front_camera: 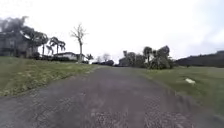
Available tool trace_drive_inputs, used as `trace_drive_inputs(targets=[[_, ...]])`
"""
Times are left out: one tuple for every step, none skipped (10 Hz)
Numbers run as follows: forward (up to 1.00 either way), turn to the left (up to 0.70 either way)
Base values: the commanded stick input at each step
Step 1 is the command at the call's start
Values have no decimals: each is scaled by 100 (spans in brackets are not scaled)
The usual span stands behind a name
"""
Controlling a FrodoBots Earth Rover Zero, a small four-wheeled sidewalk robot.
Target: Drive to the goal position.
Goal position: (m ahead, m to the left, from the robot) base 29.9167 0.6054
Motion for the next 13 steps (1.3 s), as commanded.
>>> trace_drive_inputs(targets=[[70,0],[70,0],[70,0],[70,0],[70,0],[70,0],[70,0],[70,0],[70,0],[70,7],[70,35],[70,35],[70,0]])
